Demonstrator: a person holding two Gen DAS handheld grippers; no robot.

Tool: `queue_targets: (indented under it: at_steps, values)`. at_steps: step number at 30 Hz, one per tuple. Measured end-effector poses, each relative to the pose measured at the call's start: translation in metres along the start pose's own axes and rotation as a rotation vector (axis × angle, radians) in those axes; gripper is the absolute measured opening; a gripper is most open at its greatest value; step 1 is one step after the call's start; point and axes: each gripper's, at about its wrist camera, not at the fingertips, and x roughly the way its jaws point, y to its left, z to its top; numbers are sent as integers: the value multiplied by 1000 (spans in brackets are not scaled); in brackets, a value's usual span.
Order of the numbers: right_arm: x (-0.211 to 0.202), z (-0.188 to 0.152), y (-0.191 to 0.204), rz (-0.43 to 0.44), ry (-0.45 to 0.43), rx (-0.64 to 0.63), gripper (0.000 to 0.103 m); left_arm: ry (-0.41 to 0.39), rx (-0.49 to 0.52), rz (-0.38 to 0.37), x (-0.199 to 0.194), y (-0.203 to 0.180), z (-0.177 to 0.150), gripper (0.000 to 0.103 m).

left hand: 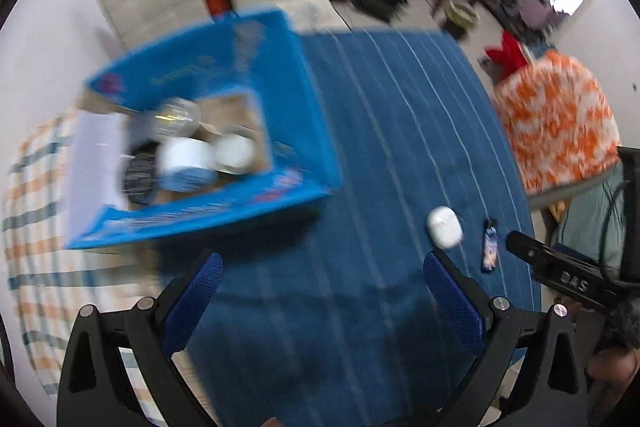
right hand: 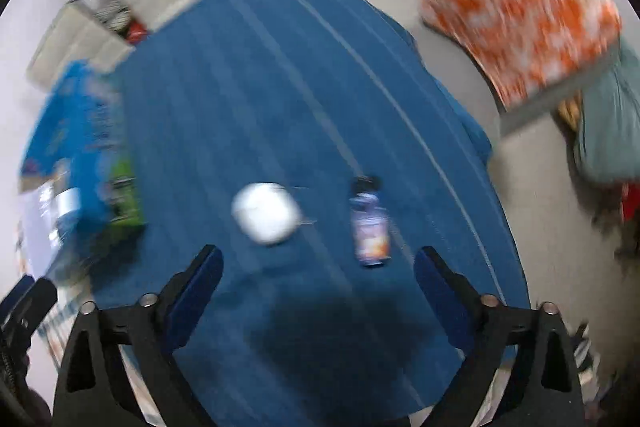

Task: Organize rigid objects
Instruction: 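Grasp the white earbud case with the left tool while the right grasps the bottle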

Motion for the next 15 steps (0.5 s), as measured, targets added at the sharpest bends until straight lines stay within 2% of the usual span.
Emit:
queue_targets:
  at_steps: [1,5,6,7,8,9,12,15]
  values:
    - [13,4,-7,3,20,9,83,26,10,-5,15,-13,1,103]
    - [61,13,-22,12,100,8,63,125,58,19,74,-55,5,103]
    - [70,12,-24,-9,112,-1,56,146,67,28,86,-63,6,103]
    - [65,12,-22,-13,70,-21,46,169,76,31,97,-71,6,103]
    - [62,14,-20,-26,59,-48,34,175,74,27,104,-76,7,103]
    - [63,15,-24,-34,76,-49,27,185,75,27,110,-83,8,103]
    - [58,17,-43,-26,85,-22,27,202,87,28,121,-97,11,101]
    - [52,17,-64,-10,79,7,27,226,63,-16,132,-108,16,101]
